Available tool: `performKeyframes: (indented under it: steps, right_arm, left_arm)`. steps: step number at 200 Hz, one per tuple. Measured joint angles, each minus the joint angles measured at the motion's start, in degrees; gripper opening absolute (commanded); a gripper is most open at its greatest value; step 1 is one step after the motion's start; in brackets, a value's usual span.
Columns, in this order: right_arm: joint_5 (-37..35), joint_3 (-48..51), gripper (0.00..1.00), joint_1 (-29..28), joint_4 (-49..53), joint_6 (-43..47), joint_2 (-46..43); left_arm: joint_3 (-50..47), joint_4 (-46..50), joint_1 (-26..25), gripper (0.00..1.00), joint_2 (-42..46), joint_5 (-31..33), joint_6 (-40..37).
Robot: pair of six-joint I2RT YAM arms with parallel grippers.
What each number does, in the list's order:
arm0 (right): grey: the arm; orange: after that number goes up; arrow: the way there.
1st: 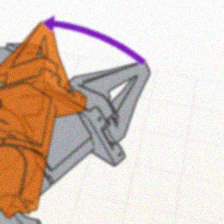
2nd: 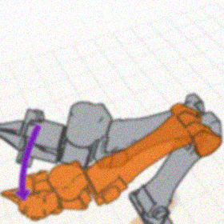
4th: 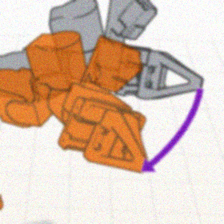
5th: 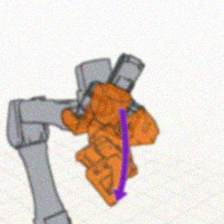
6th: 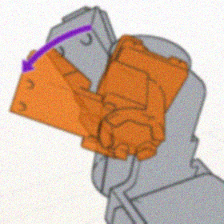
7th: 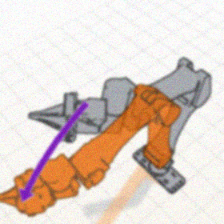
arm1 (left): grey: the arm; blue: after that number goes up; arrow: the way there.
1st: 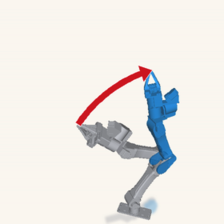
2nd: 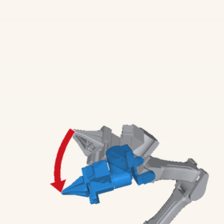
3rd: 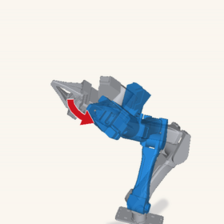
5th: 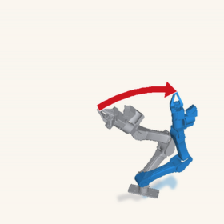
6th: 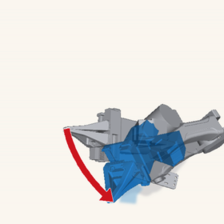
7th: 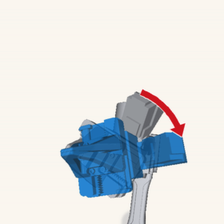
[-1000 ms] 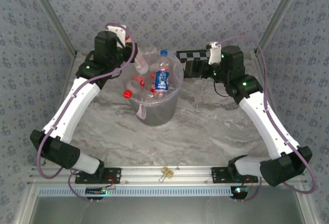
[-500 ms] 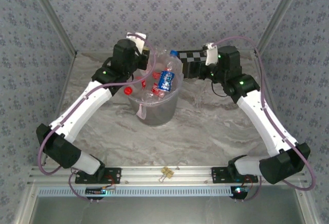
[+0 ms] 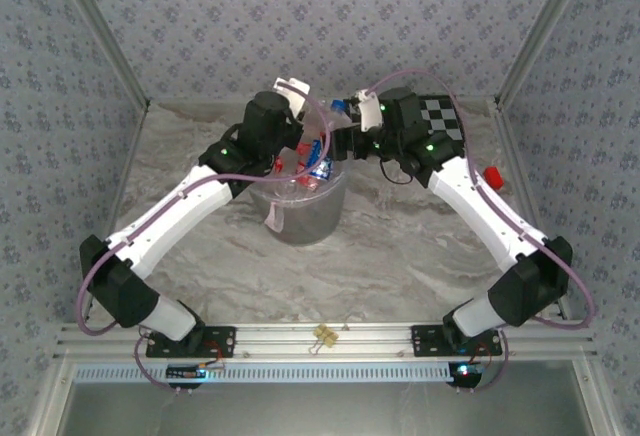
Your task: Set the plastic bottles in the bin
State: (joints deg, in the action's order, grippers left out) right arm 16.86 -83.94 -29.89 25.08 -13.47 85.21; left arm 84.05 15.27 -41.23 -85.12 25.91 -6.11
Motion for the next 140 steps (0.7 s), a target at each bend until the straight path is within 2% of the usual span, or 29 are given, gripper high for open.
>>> performKeyframes:
  steps: [49, 69, 103, 140]
  right_arm:
    - [0.0, -0.3, 0.85, -0.2, 0.1, -0.1, 1.1]
    - [0.0, -0.4, 0.85, -0.2, 0.1, -0.2, 1.1]
    - [0.0, -0.4, 0.85, -0.2, 0.1, -0.2, 1.1]
    - [-0.2, -0.5, 0.85, -0.2, 0.0, -0.4, 1.2]
  left_arm:
    - [-6.4, -5.7, 0.7, 0.0, 3.1, -3.8, 3.2]
    - [-7.4, -6.0, 0.7, 0.22, 3.9, -4.9, 3.7]
    - [-6.5, -1.7, 0.7, 0.46, 5.7, -7.5, 3.8]
    - [-5.7, 5.8, 0.6, 0.72, 8.8, -13.5, 5.7]
